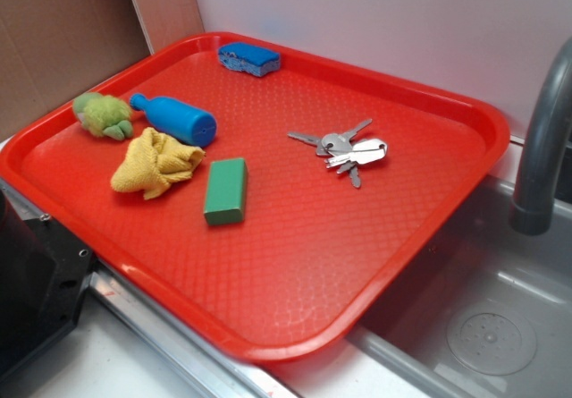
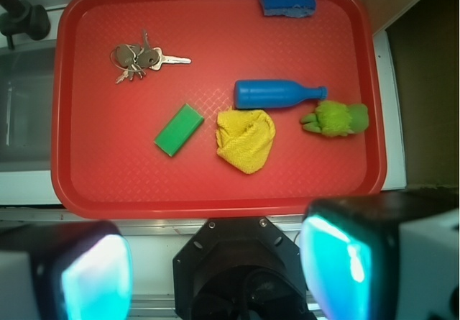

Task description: Grab the green animal.

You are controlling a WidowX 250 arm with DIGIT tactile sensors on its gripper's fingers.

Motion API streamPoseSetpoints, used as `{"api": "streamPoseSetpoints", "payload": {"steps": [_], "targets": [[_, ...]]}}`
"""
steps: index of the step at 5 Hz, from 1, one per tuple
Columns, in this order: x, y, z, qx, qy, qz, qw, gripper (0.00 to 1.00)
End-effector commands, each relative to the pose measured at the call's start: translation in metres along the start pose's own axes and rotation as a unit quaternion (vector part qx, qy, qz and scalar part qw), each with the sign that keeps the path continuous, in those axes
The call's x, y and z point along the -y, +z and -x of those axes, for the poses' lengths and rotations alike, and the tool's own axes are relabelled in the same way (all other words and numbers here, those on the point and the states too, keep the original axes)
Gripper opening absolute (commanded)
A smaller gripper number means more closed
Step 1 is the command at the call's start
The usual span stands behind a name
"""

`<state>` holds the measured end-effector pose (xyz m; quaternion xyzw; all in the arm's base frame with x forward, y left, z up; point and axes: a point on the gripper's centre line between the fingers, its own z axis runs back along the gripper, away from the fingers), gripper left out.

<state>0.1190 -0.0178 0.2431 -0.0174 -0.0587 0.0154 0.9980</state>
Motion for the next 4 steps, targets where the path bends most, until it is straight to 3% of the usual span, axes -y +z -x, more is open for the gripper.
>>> {"api": "streamPoseSetpoints", "payload": {"steps": [1, 2, 3, 4], "targets": [[0.0, 0.0, 0.0, 0.0, 0.0, 0.0, 1.0, 1.0], [-0.051, -0.043, -0.029, -0.006, 0.124, -0.018, 0.992, 1.0], [-0.104, -0.074, -0.037, 0.002, 0.246, -0.029, 0.969, 1.0], [-0.142, -0.104, -0.035, 0.025, 0.361, -0.064, 0.93, 1.0]]}}
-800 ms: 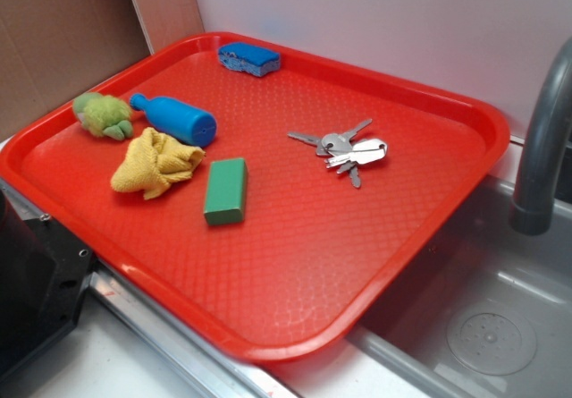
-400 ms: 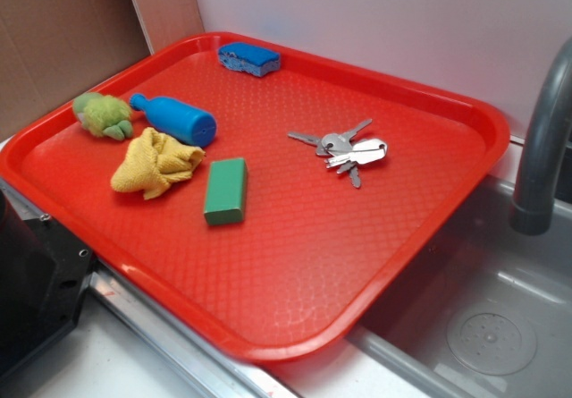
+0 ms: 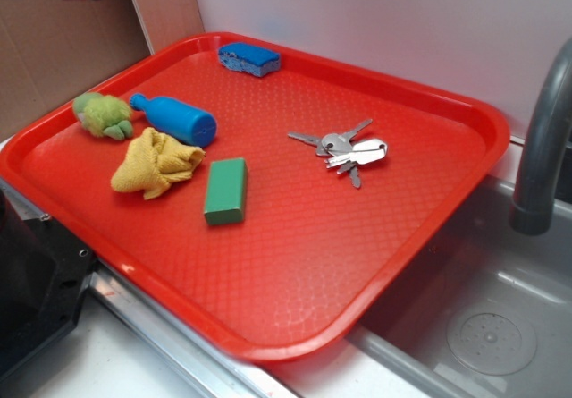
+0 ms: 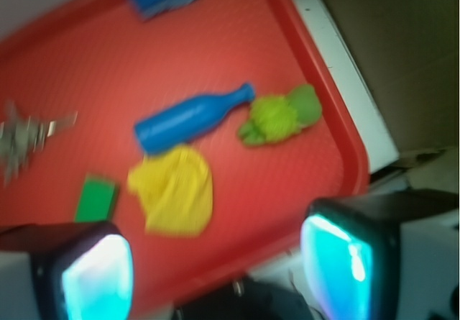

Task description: Grab the green animal.

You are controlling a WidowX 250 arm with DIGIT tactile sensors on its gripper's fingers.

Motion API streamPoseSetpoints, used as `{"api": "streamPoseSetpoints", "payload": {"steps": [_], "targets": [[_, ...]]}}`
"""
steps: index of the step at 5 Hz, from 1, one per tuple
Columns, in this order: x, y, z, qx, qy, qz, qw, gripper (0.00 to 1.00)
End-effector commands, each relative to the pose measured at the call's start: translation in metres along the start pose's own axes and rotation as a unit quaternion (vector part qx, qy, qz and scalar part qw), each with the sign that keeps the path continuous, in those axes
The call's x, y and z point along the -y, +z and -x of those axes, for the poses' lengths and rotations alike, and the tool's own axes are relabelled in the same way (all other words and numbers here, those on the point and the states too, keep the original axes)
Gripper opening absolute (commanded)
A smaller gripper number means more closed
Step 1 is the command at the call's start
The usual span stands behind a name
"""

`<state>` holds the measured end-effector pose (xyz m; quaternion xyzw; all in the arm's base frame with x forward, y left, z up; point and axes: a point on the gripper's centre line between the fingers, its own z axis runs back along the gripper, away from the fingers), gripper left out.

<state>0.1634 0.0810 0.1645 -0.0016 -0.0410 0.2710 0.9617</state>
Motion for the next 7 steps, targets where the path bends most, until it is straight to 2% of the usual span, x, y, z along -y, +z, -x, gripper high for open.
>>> {"api": "streamPoseSetpoints", "payload": {"steps": [1, 2, 3, 4, 5, 6, 7], "targets": [[-0.053, -0.043, -0.024, 0.063, 0.234, -0.049, 0.969, 1.0], [-0.05, -0.055, -0.03, 0.106, 0.351, -0.075, 0.927, 1.0], [-0.045, -0.074, -0.034, 0.108, 0.403, -0.091, 0.904, 1.0], [-0.04, -0.096, -0.045, 0.105, 0.386, -0.1, 0.911, 1.0], [-0.042, -0.112, -0.038, 0.072, 0.387, -0.139, 0.909, 1.0], [-0.06, -0.124, -0.009, 0.052, 0.371, -0.151, 0.915, 1.0], [-0.059, -0.134, 0.0, 0.036, 0.374, -0.162, 0.912, 1.0]]}}
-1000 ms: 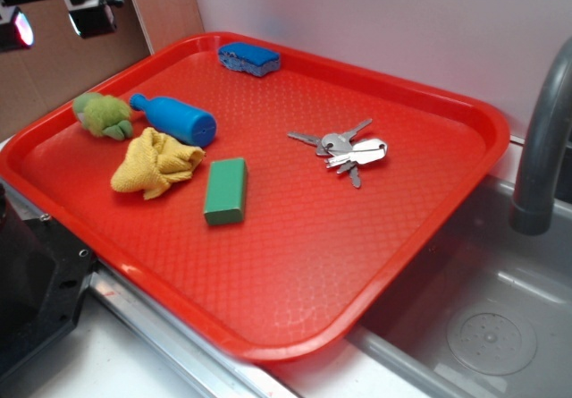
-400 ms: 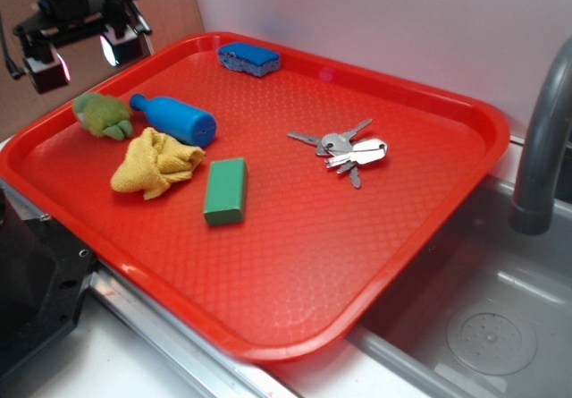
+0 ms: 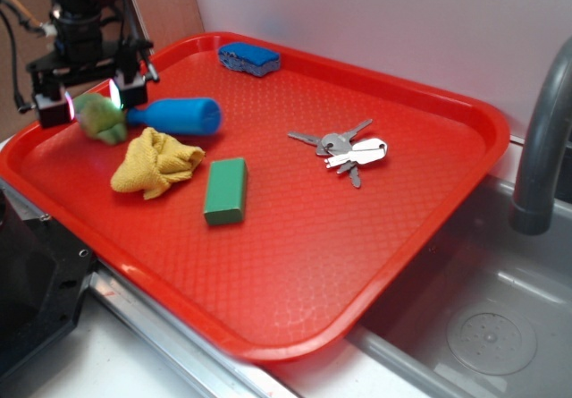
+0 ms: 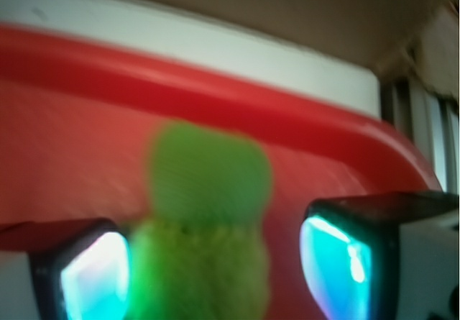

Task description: Grab the green animal.

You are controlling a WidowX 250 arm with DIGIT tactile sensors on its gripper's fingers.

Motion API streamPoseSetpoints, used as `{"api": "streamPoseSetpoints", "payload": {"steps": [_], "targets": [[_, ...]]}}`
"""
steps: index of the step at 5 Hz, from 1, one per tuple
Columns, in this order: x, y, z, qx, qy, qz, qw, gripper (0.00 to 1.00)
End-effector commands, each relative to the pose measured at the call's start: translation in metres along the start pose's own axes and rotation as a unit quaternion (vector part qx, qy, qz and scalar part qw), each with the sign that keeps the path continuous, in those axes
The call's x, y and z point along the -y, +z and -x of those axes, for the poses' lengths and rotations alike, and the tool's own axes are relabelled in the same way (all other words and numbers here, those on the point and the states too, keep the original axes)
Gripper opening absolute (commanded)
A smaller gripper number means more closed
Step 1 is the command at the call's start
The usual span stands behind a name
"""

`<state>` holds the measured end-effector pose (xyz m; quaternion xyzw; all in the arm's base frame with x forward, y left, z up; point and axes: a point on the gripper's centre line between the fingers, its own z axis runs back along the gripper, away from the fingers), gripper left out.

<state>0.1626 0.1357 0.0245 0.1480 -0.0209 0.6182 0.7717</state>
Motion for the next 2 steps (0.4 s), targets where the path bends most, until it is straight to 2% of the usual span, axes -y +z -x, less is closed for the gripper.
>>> {"api": "streamPoseSetpoints", "payload": {"steps": [1, 2], "targets": [[-0.02, -0.011, 0.005, -0.015, -0.003, 0.008, 1.0, 0.51], [0.001, 0.0, 0.005, -0.022, -0.05, 0.038, 0.998, 0.0]]}}
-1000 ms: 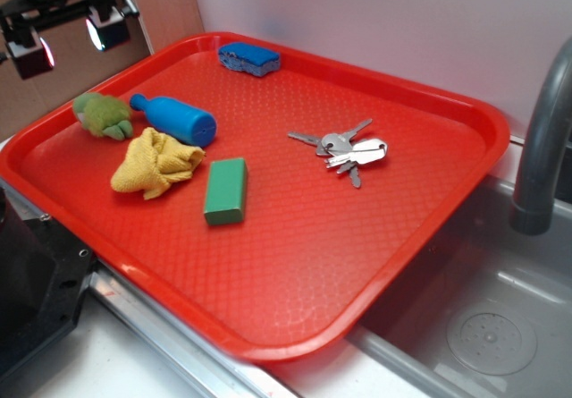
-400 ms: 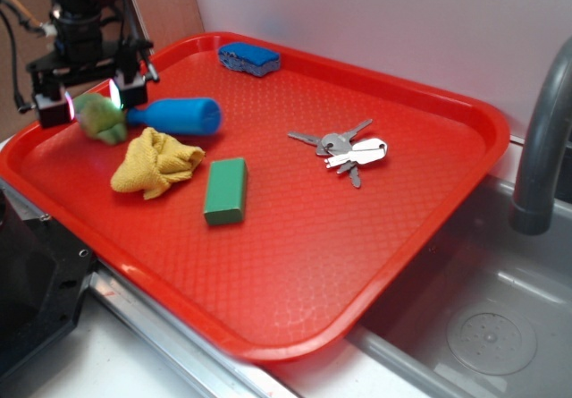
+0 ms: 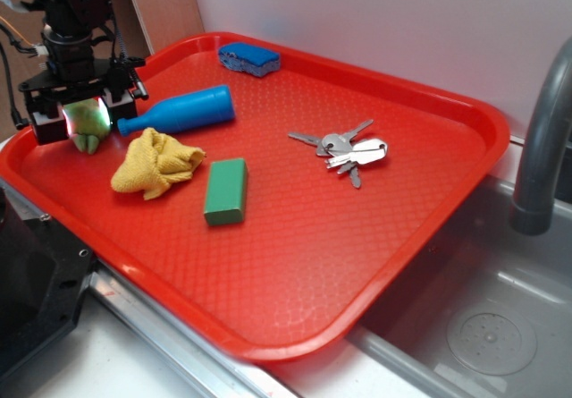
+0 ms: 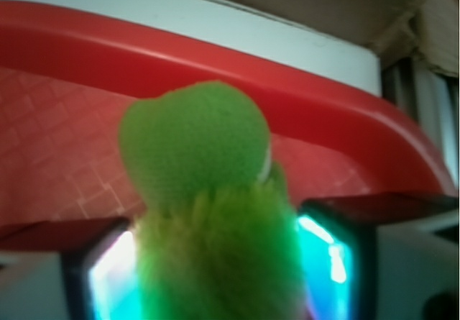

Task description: Grab the green animal.

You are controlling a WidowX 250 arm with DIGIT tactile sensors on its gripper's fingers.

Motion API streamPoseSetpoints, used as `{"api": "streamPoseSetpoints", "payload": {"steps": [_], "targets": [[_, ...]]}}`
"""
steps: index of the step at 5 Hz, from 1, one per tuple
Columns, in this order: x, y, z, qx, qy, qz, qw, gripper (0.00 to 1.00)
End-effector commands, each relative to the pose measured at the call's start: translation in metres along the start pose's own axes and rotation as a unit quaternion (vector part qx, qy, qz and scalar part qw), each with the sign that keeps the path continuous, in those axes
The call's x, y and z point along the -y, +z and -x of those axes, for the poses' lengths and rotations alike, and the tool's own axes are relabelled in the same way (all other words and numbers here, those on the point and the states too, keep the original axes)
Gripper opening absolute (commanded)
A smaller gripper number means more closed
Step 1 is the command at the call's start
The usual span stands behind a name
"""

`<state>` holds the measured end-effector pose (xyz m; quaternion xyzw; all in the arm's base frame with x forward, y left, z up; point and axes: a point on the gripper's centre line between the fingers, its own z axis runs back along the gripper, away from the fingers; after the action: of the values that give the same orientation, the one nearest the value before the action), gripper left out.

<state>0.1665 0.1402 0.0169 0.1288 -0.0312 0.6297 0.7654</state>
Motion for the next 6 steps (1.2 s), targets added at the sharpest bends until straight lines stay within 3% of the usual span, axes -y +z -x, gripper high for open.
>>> {"api": "streamPoseSetpoints", "payload": {"steps": [1, 2, 3, 4, 5, 6], "targets": [[0.01, 0.036, 0.005, -0.007, -0.18, 0.075, 0.981, 0.0], [0.013, 0.092, 0.018, 0.002, -0.289, 0.149, 0.946, 0.0], [0.025, 0.151, 0.04, -0.004, -0.406, 0.157, 0.9, 0.0], [0.03, 0.208, 0.067, 0.001, -0.522, 0.131, 0.843, 0.0], [0.026, 0.233, 0.088, -0.008, -0.59, 0.143, 0.794, 0.0], [0.012, 0.249, 0.093, 0.015, -0.621, 0.15, 0.769, 0.0]]}}
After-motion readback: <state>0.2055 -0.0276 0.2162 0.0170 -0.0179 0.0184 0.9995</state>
